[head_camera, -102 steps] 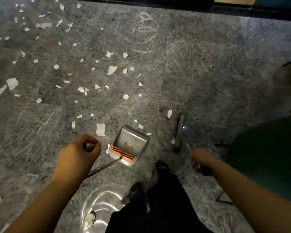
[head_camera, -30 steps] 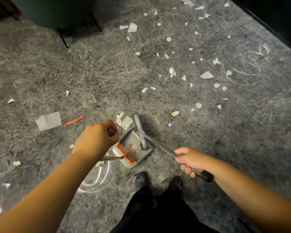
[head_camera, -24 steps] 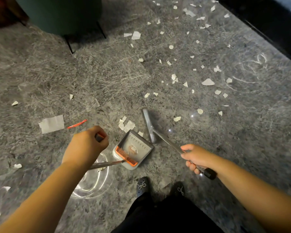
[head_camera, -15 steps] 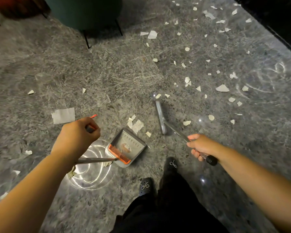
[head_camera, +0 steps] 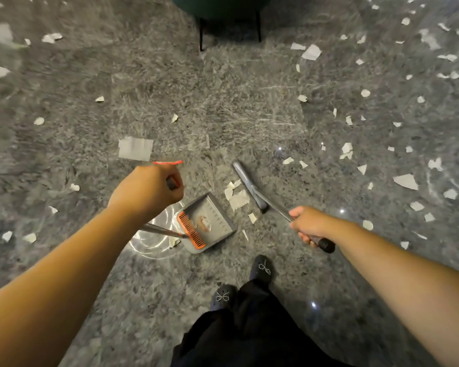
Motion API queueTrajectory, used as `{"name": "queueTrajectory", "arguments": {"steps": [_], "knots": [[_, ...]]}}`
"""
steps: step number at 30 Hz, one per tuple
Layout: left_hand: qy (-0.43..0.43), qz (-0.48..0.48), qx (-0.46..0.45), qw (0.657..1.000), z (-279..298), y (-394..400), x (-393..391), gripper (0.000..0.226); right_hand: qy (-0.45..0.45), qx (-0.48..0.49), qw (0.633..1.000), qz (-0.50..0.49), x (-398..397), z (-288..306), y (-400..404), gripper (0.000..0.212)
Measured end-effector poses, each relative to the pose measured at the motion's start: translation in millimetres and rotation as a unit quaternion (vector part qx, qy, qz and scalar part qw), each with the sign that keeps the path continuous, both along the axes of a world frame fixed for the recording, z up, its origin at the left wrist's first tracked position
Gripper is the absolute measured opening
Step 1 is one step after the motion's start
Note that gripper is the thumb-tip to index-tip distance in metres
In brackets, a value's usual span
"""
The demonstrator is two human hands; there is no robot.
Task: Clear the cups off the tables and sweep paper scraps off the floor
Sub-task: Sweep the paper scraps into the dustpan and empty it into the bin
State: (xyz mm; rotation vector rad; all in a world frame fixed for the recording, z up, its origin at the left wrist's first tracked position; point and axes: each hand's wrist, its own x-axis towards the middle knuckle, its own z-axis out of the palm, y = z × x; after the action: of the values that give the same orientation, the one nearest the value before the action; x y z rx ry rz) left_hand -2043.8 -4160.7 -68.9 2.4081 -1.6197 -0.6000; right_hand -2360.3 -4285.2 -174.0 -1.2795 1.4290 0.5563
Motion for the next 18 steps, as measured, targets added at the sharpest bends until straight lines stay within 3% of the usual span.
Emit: {"name": "queueTrajectory", "arguments": {"steps": [7,18], "knots": [[-0.005,0.036,0.033,0.999,-1.6,2.2,9.1,0.005,0.036,-0.022,0.977,0.21,19.8,-0.6,-20.6,0.04],[-0.008,0.026,0.03,0.999,-2.8,0.9,7.4,0.009,0.023,0.019,0.975,0.22,13.7,1.4,28.2,0.048]]}}
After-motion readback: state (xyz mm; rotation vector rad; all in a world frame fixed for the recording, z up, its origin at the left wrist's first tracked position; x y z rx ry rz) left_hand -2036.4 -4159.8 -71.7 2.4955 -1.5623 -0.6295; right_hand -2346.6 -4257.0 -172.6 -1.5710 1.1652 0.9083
